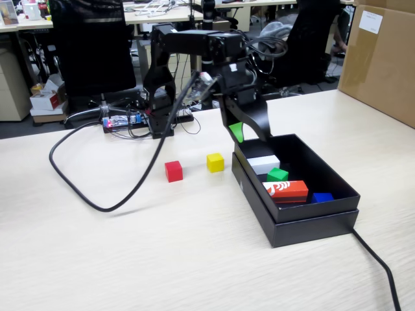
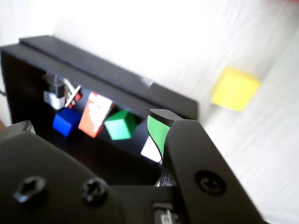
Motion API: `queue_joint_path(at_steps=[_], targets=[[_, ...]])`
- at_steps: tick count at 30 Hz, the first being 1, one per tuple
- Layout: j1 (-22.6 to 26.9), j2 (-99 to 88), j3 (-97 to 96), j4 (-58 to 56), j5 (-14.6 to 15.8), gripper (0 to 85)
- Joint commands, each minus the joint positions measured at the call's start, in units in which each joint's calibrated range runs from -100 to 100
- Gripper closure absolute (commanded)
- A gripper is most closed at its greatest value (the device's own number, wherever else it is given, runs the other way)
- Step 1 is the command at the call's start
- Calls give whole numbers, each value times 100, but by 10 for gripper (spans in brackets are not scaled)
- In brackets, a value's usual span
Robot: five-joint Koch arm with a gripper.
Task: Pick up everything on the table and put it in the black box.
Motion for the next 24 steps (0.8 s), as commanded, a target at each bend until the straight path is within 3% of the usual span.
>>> queue_joint_path(at_steps=[1,12,24], targets=[[-210,-1069,-288,146,-127,380],[-742,-2836,-2682,-363,-88,362],[-1162,-2871,-3824,-363,-147,356]])
